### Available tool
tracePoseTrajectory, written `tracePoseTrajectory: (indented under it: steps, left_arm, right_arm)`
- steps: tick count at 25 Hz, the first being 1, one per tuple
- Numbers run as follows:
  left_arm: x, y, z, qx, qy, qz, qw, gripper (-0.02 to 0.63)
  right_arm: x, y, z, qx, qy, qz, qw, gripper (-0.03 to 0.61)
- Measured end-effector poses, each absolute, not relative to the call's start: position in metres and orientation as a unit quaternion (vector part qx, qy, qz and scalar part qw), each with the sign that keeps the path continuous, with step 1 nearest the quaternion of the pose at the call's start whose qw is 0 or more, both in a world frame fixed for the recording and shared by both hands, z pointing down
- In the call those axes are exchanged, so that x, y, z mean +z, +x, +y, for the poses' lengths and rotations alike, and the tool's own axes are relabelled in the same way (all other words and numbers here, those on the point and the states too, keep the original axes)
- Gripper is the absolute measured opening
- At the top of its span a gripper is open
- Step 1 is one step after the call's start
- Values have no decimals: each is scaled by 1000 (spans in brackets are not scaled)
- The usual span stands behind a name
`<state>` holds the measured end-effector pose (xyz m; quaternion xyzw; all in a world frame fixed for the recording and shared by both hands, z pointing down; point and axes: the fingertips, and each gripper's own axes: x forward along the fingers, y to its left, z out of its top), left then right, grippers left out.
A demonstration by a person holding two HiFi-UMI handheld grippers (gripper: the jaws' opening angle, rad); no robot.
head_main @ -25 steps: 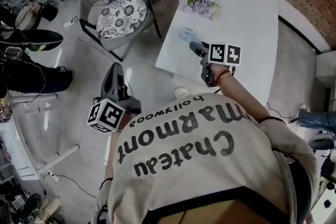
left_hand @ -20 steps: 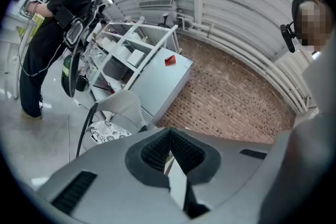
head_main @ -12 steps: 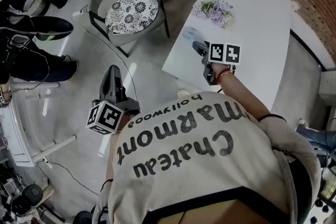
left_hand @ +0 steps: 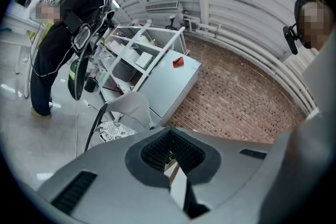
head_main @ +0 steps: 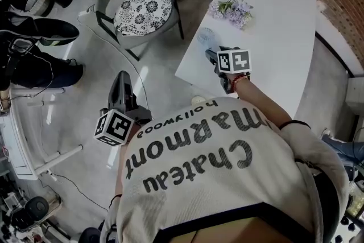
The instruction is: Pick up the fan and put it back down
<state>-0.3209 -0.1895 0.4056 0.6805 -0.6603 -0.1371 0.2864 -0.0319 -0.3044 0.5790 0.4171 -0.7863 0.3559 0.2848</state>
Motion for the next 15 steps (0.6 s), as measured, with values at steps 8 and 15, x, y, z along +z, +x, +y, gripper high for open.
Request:
tracePoseTrajectory:
  steps: [8,15]
  left_arm:
    - [413,-315,-188,-130,679,-660,294,2]
    - [418,-319,-187,-128,675,-664,296,2]
  right_arm:
    - [593,-28,-304,325,419,-784,324,225]
    - [604,-29,-302,308,415,-783,346,225]
